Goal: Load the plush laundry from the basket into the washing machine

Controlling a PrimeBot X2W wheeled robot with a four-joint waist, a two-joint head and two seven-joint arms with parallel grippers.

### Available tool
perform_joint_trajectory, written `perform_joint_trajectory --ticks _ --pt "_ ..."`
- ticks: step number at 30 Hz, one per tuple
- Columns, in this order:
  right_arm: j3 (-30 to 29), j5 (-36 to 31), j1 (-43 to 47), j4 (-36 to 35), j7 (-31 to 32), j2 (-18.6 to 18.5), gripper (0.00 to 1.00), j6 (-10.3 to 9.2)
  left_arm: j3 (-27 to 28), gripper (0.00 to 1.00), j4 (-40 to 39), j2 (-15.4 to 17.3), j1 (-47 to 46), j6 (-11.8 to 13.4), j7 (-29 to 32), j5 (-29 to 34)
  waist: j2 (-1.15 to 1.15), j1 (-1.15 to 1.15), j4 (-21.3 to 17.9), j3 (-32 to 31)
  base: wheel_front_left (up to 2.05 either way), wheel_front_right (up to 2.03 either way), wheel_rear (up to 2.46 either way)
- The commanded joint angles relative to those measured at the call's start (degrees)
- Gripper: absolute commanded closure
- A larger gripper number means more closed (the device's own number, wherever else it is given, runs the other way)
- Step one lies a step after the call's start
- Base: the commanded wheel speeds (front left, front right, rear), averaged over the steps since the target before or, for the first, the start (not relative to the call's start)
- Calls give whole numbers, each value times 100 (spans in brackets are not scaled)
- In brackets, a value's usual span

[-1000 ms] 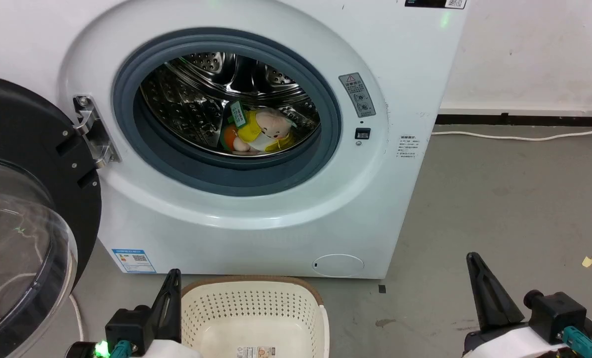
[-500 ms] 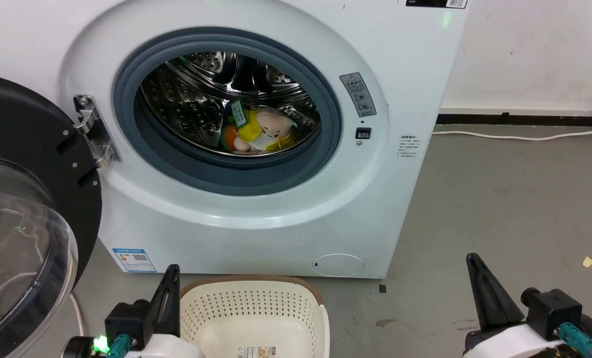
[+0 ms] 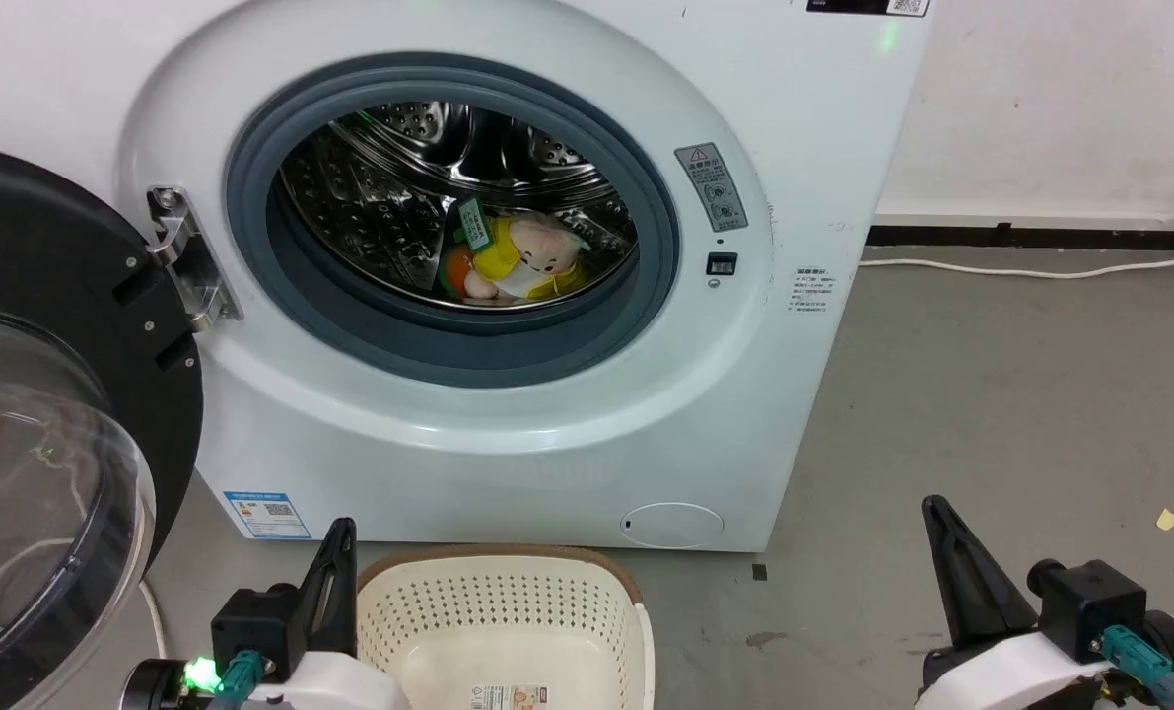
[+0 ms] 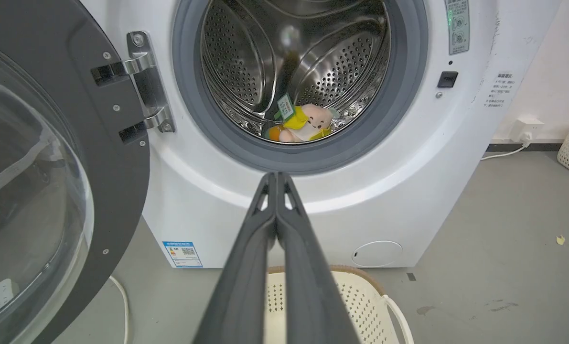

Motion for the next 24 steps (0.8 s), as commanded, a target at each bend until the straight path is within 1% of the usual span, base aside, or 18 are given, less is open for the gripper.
perform_joint_trajectory --ticks 1,24 --pt "-20 -62 -74 -29 26 2 100 -3 34 100 -41 -14 -88 -39 25 65 0 0 1 1 0 0 0" --pt "-70 -295 -139 -45 296 3 100 -4 194 100 -133 -127 -174 -123 294 299 0 0 15 11 0 0 0"
